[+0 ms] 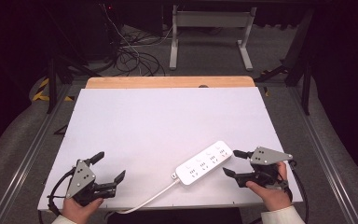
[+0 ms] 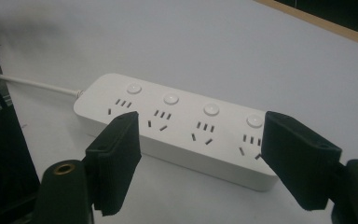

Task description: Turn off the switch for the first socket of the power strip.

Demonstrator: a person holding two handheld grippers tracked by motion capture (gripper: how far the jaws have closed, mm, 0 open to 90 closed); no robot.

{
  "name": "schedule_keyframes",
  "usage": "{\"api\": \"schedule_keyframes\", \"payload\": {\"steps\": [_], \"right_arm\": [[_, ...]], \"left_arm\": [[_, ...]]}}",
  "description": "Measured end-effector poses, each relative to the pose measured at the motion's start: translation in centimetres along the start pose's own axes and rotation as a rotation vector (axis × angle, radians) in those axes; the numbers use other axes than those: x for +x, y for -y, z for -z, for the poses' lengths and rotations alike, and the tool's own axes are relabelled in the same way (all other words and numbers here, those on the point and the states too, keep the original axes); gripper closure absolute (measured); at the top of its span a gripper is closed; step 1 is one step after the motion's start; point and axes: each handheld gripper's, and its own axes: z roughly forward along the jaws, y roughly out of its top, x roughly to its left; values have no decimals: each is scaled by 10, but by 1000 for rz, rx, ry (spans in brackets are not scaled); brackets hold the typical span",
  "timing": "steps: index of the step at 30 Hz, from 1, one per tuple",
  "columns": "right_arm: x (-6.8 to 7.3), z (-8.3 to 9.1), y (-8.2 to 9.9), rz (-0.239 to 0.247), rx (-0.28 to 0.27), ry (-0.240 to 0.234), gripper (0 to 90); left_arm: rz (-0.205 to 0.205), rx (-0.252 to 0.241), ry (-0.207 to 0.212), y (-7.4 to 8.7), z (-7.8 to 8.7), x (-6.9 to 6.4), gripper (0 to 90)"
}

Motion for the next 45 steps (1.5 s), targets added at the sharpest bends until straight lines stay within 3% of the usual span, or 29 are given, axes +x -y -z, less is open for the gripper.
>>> {"api": "schedule_keyframes", "payload": {"steps": [31, 45], "right_arm": [[20, -46, -46, 86, 4, -109, 297], [27, -74, -60, 120, 46, -155, 322]], "left_arm": [[5, 2, 5, 0, 0, -1, 107], [11, 2, 5, 1, 0, 0, 107]]}}
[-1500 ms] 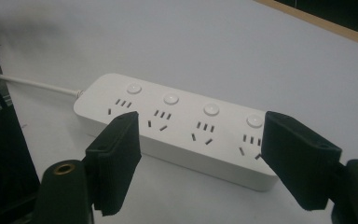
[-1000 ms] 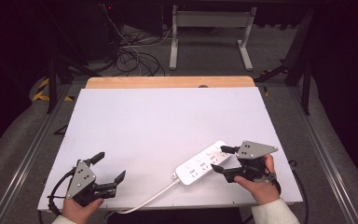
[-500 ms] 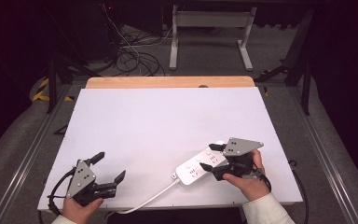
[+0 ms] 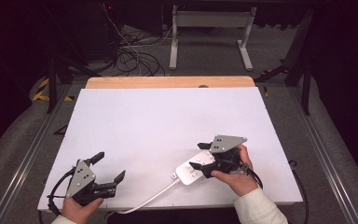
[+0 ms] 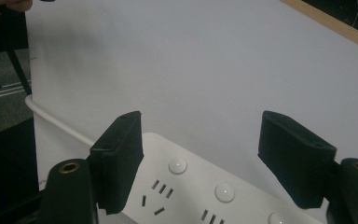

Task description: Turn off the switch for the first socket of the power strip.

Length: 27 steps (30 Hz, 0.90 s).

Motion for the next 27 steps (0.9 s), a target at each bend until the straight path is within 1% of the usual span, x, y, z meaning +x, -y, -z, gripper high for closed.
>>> {"api": "schedule_keyframes", "payload": {"steps": [2, 4, 5, 6, 7, 8, 9, 10, 11, 12, 13, 14, 15, 17, 20, 22, 23, 24, 27], "right_arm": [[0, 0, 0, 4, 1, -6, 419], [1, 2, -1, 0, -4, -11, 513], [0, 3, -1, 3, -1, -23, 573], [0, 3, -1, 3, -1, -23, 573], [1, 4, -3, -4, 7, -45, 667], [1, 4, -4, -14, 12, -55, 709], [1, 4, -4, -14, 12, -55, 709], [1, 3, -6, -24, 20, -72, 772], [1, 3, -6, -24, 20, -72, 772], [1, 3, -6, -30, 24, -72, 792], [2, 1, -8, -38, 33, -67, 842], [2, 1, -8, -41, 38, -66, 864], [2, 1, -8, -41, 38, -66, 864], [2, -3, -8, -53, 57, -74, 900], [2, -7, -9, -60, 73, -76, 900], [2, -12, -9, -66, 95, -79, 900], [2, -12, -9, -66, 95, -79, 900], [3, -15, -10, -67, 118, -78, 900], [4, -18, -11, -70, 142, -76, 900]], "left_arm": [[-11, -2, -3, 0, 0, 1, 108], [-2, 0, 1, 0, 0, 0, 107], [-2, 0, 1, 0, 0, 0, 108], [-2, 1, 1, 0, 0, 0, 108], [-2, 1, 0, 0, 0, 0, 108], [-1, 1, 0, 0, 0, 0, 108], [-1, 1, 0, 0, 0, 0, 108], [-1, 1, -1, 0, 0, 0, 108], [-1, 1, 0, 0, 0, 0, 108], [-2, 2, 0, 0, 0, -1, 108], [-4, 1, 0, 0, 0, 0, 107], [-3, 2, 0, 0, 0, -1, 108], [-3, 1, 0, 0, 0, -1, 108], [-2, 1, 0, 0, 0, 0, 108], [-2, -1, 0, 0, 0, 0, 109], [-1, 1, 0, 0, 0, 0, 109], [-1, 1, 0, 0, 0, 0, 109], [-1, 1, 0, 0, 0, 0, 109], [-1, 0, -1, 0, 0, 0, 110]]}}
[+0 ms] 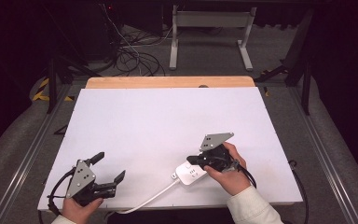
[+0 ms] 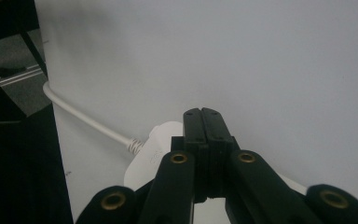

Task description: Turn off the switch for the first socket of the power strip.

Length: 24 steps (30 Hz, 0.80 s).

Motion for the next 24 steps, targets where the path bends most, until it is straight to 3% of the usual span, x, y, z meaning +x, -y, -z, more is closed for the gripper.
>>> {"api": "schedule_keyframes", "payload": {"steps": [10, 24], "right_arm": [[3, -17, -4, 9, 108, 27, 900], [2, -30, -2, 2, 167, 42, 900]], "left_arm": [[2, 3, 1, 0, 0, 0, 114], [-6, 7, -3, 0, 0, 1, 114]]}}
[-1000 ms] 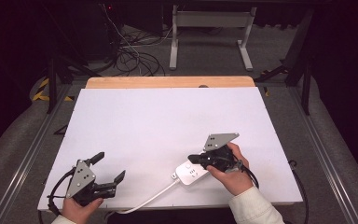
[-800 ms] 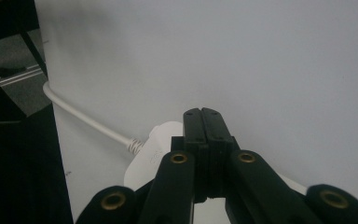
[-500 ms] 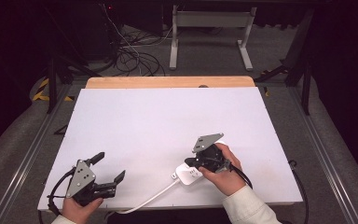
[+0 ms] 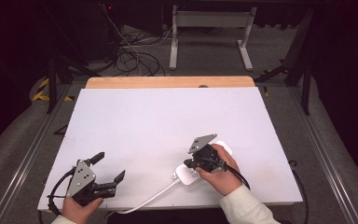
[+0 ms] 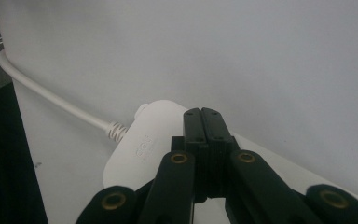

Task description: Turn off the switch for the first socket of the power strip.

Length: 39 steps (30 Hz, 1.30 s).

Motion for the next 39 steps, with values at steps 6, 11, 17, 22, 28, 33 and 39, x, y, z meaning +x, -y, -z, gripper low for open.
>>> {"api": "schedule_keyframes", "payload": {"steps": [6, 11, 17, 22, 28, 33, 39], "right_arm": [[-1, -2, 1, 4, 5, 12, 900], [0, -5, 2, 6, 12, 18, 900], [1, -6, 2, 10, 14, 28, 900], [0, -7, 3, 13, 15, 25, 900], [0, -7, 4, -7, 9, 18, 900], [0, -7, 5, -10, 2, 19, 900], [1, -7, 6, -13, 3, 24, 900]], "left_arm": [[2, 0, 0, 0, 0, 0, 114], [2, 1, 0, 0, 0, 0, 114], [5, 1, -1, 0, 0, 0, 114], [5, 1, -1, 0, 0, 0, 114], [-2, 2, -3, 0, 0, 1, 114], [8, 3, 1, 0, 0, 0, 114], [8, 3, -2, 0, 0, -1, 114]]}}
